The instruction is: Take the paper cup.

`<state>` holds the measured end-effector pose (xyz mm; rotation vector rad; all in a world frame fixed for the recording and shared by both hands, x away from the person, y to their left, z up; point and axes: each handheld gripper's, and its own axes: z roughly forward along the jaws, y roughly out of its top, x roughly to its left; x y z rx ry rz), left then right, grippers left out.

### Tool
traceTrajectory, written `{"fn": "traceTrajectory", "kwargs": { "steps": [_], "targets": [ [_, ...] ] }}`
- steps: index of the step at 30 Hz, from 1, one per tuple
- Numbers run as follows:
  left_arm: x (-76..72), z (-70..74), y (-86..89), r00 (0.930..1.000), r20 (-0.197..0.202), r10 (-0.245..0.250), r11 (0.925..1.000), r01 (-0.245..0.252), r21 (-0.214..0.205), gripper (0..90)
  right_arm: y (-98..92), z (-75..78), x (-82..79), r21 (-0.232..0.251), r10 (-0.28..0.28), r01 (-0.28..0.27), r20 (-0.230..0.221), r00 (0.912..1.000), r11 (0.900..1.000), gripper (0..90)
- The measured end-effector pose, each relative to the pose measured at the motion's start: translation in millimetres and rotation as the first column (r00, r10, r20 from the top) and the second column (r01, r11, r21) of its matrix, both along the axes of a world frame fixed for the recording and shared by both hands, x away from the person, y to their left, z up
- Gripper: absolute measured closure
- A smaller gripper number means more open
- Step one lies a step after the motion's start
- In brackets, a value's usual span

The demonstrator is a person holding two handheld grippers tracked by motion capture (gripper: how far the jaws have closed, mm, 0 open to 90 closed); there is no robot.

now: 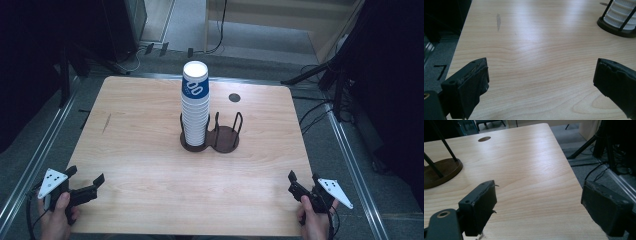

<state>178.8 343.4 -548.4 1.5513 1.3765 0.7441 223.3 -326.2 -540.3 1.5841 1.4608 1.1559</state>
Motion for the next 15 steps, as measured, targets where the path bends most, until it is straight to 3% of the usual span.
{"fn": "traceTrajectory", "kwargs": {
  "steps": [5, 7, 15],
  "targets": [
    [-0.8, 0.8, -2.8, 0.9996, 0.027, 0.004, 0.9995, -0.005, 0.03, 1.0, 5.7, 1.1, -0.8, -0.036, 0.01, -0.009, 0.009, 0.9999, 0.9993, 10.8],
    [-0.2, 0.7, -2.9, 0.9994, 0.034, -0.005, 0.9998, 0.004, 0.021, 1.2, 7.9, 2.1, -1.0, -0.048, 0.017, -0.017, 0.009, 0.9998, 0.9987, 10.5],
    [2.4, -2.9, -5.9, 0.9999, 0.004, -0.014, 0.9994, 0.014, 0.031, 1.2, 18.0, 11.1, -1.7, -0.079, 0.024, -0.022, 0.026, 0.9994, 0.9967, 9.6]
  ]
}}
